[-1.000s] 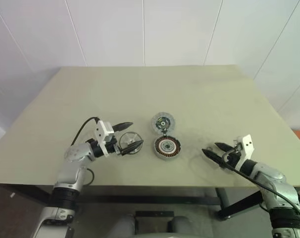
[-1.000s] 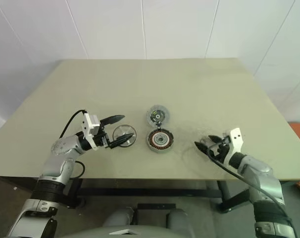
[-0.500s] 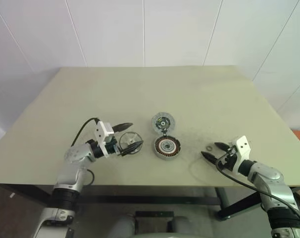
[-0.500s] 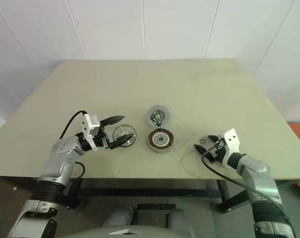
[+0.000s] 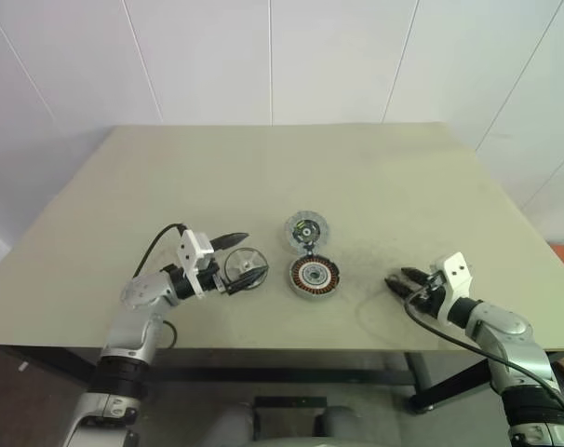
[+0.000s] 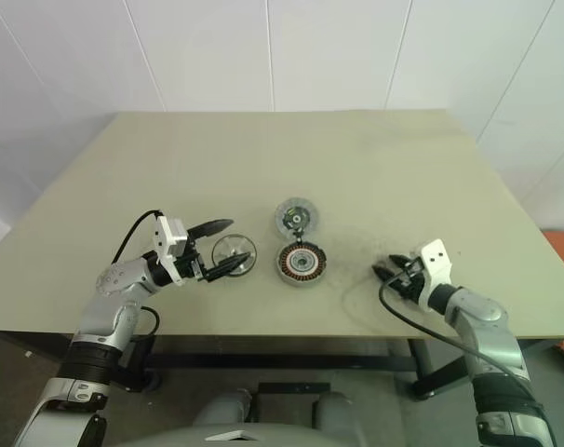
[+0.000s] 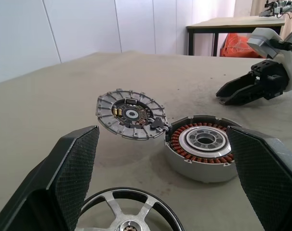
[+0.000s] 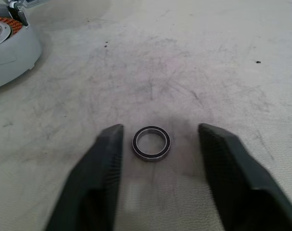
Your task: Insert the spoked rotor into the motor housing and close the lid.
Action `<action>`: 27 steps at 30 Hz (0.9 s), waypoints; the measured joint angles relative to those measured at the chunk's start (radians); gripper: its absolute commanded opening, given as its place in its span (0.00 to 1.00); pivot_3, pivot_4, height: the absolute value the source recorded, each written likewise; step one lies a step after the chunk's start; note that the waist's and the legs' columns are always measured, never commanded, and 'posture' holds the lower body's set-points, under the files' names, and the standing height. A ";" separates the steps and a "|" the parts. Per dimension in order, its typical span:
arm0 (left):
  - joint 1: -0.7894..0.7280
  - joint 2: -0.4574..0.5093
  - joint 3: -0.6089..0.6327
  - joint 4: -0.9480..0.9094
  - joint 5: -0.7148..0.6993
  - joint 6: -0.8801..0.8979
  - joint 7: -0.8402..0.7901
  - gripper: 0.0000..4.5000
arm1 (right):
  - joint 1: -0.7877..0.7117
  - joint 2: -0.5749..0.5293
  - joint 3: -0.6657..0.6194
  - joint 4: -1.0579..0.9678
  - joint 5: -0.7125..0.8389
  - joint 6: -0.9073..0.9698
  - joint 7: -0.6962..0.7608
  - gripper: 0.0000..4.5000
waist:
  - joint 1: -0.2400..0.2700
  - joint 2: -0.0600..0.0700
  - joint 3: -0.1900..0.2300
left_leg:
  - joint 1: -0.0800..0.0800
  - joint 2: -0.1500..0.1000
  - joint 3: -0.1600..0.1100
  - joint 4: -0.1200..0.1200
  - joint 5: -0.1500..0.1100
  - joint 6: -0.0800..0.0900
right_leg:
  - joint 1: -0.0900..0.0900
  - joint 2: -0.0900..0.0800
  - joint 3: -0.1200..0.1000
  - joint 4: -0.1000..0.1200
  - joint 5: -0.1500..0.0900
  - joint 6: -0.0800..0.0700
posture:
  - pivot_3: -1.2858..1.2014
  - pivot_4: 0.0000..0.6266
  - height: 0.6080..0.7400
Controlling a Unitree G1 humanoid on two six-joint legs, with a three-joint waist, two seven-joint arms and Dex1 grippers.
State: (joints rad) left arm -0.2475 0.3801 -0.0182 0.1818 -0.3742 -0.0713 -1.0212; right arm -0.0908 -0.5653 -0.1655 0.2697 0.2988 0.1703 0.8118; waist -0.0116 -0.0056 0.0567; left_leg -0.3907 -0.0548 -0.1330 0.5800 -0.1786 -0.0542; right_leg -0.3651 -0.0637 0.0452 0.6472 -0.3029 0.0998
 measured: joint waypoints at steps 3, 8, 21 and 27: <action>0.000 0.000 0.000 0.000 0.000 0.000 0.000 1.00 | -0.001 0.000 0.000 0.000 0.001 0.000 0.005 0.14 | 0.000 0.000 0.000 | 0.000 0.000 0.000 0.000 0.000 0.000 | 0.000 0.000 0.000 0.000 0.000 0.000 | 0.52 0.00 1.00; 0.000 0.000 0.000 0.000 0.000 0.000 0.000 1.00 | -0.001 0.000 0.000 0.001 0.000 -0.001 -0.002 0.14 | 0.001 0.000 0.000 | 0.000 0.000 0.000 0.000 0.000 0.000 | 0.000 0.000 0.000 0.000 0.000 0.000 | 0.52 0.00 1.00; -0.024 -0.003 -0.007 0.001 0.009 0.000 0.000 1.00 | -0.174 0.075 0.001 -0.298 0.218 0.249 -0.021 0.14 | 0.002 0.001 0.000 | 0.000 0.001 -0.001 0.000 0.000 0.000 | -0.001 0.000 0.000 0.001 0.000 0.000 | 0.52 0.00 1.00; -0.026 -0.012 -0.008 0.006 0.019 -0.001 0.002 1.00 | -0.266 0.062 0.159 -0.333 0.150 0.331 -0.023 0.14 | 0.003 0.000 0.000 | -0.003 0.000 -0.001 -0.001 0.000 0.001 | -0.003 -0.001 0.000 -0.001 0.000 0.000 | 0.52 0.00 1.00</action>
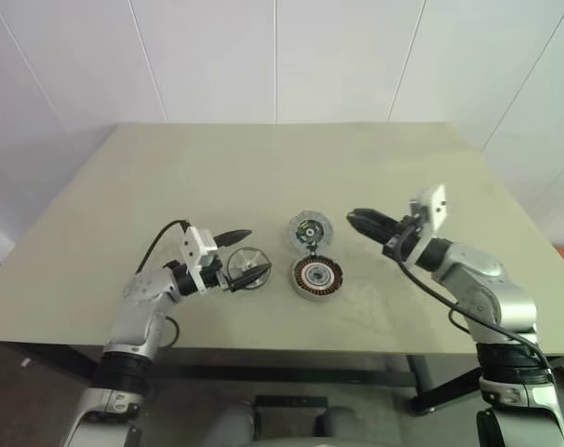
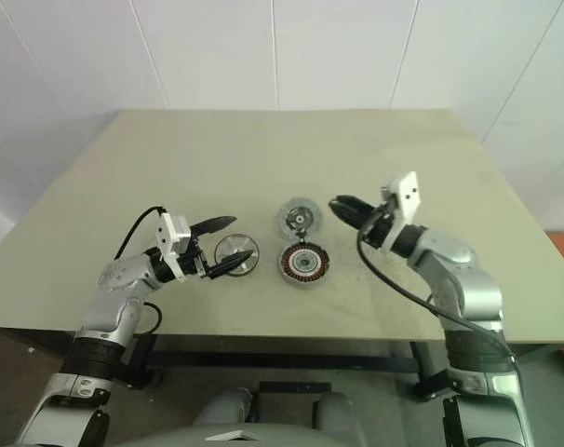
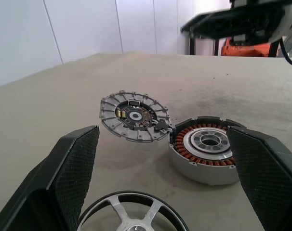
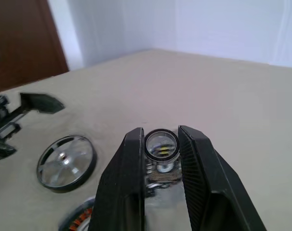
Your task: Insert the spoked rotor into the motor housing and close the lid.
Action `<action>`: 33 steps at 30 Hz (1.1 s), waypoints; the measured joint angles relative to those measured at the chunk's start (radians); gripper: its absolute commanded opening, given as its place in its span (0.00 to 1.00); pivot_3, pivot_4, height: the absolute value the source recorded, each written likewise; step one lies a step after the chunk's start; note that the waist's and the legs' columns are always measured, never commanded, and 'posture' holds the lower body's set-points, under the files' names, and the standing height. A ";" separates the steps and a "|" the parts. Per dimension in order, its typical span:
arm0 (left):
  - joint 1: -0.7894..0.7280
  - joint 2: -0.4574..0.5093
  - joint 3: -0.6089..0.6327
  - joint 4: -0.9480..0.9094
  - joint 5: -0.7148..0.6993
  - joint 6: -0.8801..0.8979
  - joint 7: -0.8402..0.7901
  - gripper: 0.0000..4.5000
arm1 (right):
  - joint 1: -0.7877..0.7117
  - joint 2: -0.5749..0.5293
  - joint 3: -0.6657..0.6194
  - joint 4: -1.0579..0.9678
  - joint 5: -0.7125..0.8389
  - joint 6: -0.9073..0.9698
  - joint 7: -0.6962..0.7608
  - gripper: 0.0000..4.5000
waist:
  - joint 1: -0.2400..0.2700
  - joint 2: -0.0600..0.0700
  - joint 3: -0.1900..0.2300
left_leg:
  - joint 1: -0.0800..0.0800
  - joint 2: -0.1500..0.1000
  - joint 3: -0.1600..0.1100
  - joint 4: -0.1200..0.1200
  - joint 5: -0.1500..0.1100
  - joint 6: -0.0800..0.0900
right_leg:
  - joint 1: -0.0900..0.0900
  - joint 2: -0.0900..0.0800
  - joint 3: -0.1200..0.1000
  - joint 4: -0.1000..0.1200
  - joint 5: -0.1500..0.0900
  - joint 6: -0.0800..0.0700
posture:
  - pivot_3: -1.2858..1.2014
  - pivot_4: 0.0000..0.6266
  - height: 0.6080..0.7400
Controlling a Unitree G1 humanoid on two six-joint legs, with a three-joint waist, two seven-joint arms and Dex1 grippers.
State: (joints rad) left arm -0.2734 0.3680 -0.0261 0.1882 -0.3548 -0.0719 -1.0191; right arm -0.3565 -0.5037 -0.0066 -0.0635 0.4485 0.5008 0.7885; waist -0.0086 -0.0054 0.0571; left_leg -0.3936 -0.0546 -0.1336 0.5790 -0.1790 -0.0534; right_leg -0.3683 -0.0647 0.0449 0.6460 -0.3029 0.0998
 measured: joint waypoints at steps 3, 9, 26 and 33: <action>-0.004 -0.007 0.000 0.001 0.008 0.000 0.012 1.00 | -0.026 -0.008 0.109 0.022 -0.084 0.029 -0.003 0.14 | -0.001 0.000 0.000 | 0.000 0.000 0.000 0.000 0.000 0.000 | 0.000 0.001 0.000 0.001 0.000 0.000 | 0.52 0.00 1.00; -0.002 -0.008 0.001 0.006 0.021 0.000 0.036 1.00 | -0.076 -0.013 0.218 0.032 -0.147 0.064 0.042 0.14 | -0.003 0.000 0.000 | 0.000 0.000 0.000 0.000 0.000 0.000 | 0.000 0.001 0.000 0.001 0.000 0.000 | 0.52 0.00 1.00; 0.019 -0.007 0.001 0.006 0.038 0.001 0.048 1.00 | -0.083 -0.038 0.275 0.063 -0.210 0.127 0.112 0.14 | -0.003 0.000 0.000 | 0.000 0.000 0.000 0.000 0.000 0.000 | 0.000 0.001 0.000 0.001 0.000 0.000 | 0.52 0.00 1.00; 0.019 -0.007 0.001 0.005 0.038 0.001 0.047 1.00 | -0.077 -0.037 0.274 0.070 -0.219 0.125 0.107 0.14 | -0.003 0.000 0.000 | 0.000 0.000 0.000 0.000 0.000 0.000 | 0.000 0.001 0.000 0.001 0.000 0.000 | 0.52 0.00 1.00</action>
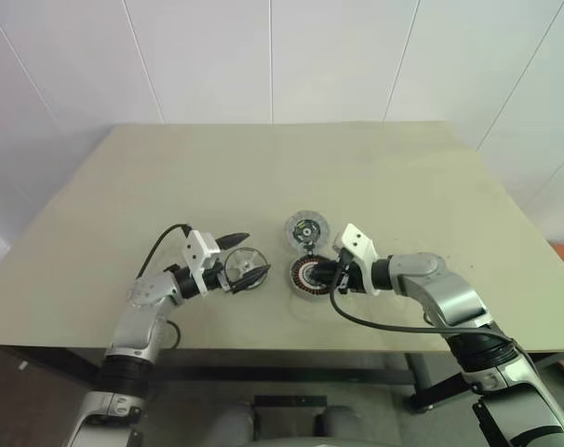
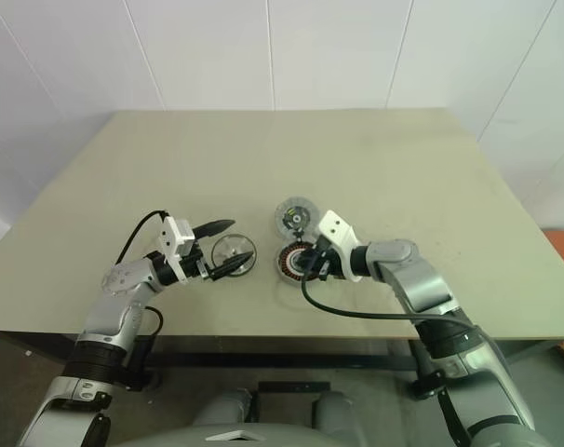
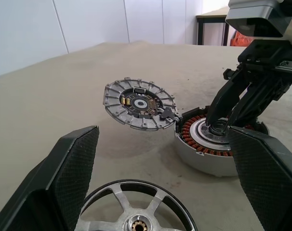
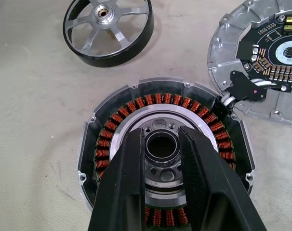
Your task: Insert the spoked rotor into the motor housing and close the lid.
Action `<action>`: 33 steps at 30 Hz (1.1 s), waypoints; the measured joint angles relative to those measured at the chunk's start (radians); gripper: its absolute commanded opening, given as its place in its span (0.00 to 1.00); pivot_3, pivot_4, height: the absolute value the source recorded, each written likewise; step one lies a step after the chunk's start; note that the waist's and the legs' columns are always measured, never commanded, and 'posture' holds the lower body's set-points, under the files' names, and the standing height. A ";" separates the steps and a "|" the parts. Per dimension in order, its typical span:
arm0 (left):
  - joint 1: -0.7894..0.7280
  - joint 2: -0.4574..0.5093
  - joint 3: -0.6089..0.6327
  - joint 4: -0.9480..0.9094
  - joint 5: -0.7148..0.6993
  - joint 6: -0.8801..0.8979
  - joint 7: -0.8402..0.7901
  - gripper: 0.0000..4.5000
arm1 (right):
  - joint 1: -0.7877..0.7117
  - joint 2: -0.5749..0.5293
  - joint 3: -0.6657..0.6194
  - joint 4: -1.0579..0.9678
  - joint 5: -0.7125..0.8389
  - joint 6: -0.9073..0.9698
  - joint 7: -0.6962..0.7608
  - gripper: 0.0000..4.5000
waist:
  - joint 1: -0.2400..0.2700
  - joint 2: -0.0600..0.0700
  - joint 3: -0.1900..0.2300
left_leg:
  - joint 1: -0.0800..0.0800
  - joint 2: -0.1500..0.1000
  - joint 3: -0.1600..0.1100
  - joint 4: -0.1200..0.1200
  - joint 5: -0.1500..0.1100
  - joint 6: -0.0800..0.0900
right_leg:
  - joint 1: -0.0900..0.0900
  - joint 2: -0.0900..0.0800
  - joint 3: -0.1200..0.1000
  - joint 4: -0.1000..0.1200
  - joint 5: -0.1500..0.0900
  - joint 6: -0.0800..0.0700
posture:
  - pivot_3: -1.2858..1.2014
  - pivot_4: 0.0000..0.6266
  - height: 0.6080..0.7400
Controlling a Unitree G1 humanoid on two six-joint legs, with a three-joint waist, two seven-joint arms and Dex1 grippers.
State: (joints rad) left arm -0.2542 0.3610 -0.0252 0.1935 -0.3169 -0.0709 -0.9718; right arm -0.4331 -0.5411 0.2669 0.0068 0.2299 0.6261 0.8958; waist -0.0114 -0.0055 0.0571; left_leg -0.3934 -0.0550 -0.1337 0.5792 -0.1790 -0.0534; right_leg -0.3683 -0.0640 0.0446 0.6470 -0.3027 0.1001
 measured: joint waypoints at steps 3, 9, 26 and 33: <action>0.007 0.000 0.000 -0.002 0.000 0.000 0.000 1.00 | 0.000 0.000 0.000 0.003 -0.016 -0.008 -0.003 0.14 | 0.000 0.000 0.000 | 0.000 0.000 0.000 0.000 0.000 0.000 | 0.000 0.000 0.000 0.000 0.000 0.000 | 0.52 0.00 1.00; 0.008 0.000 0.000 -0.008 0.000 0.002 0.001 1.00 | 0.000 0.003 0.000 0.009 -0.020 -0.015 -0.004 0.14 | 0.000 0.000 0.000 | 0.001 0.000 0.000 0.000 0.000 0.000 | 0.001 0.000 0.000 0.000 0.000 0.000 | 0.52 0.00 1.00; 0.012 0.000 -0.001 -0.012 0.000 0.004 -0.001 1.00 | 0.004 0.013 -0.002 0.017 -0.018 -0.021 -0.012 0.14 | 0.000 0.000 0.000 | 0.001 0.000 0.000 0.001 0.000 0.000 | 0.001 0.000 0.000 0.000 0.000 0.000 | 0.52 0.00 1.00; 0.014 0.000 -0.001 -0.012 0.000 0.004 -0.008 1.00 | 0.017 0.020 -0.014 0.017 -0.010 -0.023 -0.022 0.14 | 0.000 0.000 0.000 | 0.001 0.000 0.000 0.001 0.000 0.000 | 0.001 0.000 0.000 0.000 0.000 0.000 | 0.52 0.00 1.00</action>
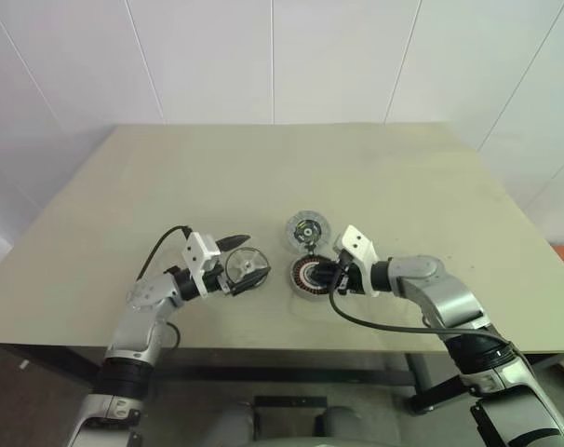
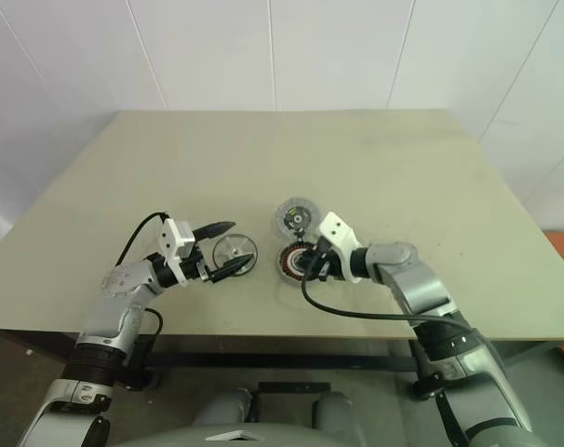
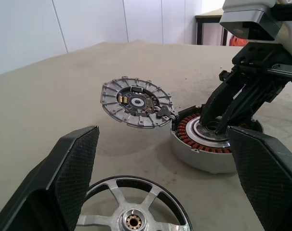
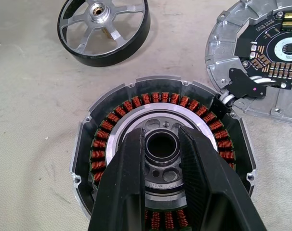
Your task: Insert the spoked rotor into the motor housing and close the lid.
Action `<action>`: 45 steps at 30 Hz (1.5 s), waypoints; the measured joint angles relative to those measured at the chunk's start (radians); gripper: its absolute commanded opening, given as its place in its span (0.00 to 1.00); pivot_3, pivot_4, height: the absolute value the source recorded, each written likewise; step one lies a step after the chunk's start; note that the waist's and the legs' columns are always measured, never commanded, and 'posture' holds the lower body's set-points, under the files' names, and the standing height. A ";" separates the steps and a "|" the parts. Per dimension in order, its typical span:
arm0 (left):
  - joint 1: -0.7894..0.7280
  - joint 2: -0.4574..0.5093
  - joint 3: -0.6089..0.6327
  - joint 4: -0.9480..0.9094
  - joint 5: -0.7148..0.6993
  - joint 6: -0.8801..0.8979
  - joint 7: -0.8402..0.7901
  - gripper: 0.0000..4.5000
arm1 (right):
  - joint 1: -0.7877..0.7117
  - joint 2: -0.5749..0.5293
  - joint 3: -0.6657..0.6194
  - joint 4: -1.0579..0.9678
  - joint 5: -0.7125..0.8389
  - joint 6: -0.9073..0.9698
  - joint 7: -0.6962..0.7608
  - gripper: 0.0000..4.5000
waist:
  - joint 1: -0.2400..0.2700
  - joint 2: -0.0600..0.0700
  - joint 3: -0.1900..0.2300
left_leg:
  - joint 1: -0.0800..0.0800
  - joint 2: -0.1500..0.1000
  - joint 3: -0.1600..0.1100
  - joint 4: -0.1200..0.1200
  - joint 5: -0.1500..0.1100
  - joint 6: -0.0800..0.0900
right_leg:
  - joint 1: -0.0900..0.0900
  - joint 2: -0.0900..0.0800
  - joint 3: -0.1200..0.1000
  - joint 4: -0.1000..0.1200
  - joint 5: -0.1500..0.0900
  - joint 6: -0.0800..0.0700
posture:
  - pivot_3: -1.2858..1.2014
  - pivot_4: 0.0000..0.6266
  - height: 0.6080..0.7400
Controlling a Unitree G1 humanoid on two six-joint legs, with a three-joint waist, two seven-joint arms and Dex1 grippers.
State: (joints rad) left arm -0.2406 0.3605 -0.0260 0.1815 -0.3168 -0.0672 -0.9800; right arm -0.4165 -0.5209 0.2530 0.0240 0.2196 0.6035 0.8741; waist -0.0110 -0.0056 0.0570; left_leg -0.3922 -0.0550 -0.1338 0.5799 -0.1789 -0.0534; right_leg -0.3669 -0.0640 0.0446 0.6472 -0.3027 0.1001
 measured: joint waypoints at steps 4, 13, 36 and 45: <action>0.001 0.000 0.000 0.000 0.001 -0.001 -0.001 1.00 | 0.003 0.004 -0.002 0.000 0.000 -0.001 -0.004 0.14 | 0.000 0.000 0.000 | 0.000 0.000 0.000 0.000 0.000 0.000 | 0.000 0.000 0.000 0.000 0.000 0.000 | 0.52 0.00 1.00; 0.002 0.000 0.000 0.000 0.001 -0.001 -0.001 1.00 | 0.012 0.016 -0.009 0.002 0.000 -0.009 -0.012 0.14 | -0.001 0.000 0.000 | 0.001 0.000 0.000 0.000 0.000 0.000 | 0.000 0.000 0.000 0.000 0.000 0.000 | 0.52 0.00 1.00; 0.002 0.001 0.000 0.005 0.002 -0.006 -0.009 1.00 | 0.023 0.026 -0.021 0.017 0.001 -0.022 -0.015 0.14 | -0.001 0.000 0.000 | 0.002 0.000 0.000 0.001 0.000 0.000 | 0.001 0.000 0.000 0.000 0.000 0.000 | 0.52 0.00 1.00; 0.002 0.001 0.000 0.013 0.005 -0.011 -0.013 1.00 | 0.034 0.013 -0.020 -0.014 0.010 0.001 0.024 0.57 | 0.001 -0.001 -0.001 | 0.001 0.000 -0.001 0.001 0.000 -0.001 | 0.000 -0.001 -0.001 -0.001 0.000 0.000 | 0.52 0.00 1.00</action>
State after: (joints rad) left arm -0.2386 0.3620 -0.0261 0.1949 -0.3119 -0.0777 -0.9926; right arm -0.3824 -0.5077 0.2330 0.0101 0.2292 0.6044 0.8978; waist -0.0097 -0.0066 0.0563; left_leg -0.3908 -0.0548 -0.1345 0.5806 -0.1794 -0.0541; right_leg -0.3672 -0.0647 0.0441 0.6467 -0.3029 0.1000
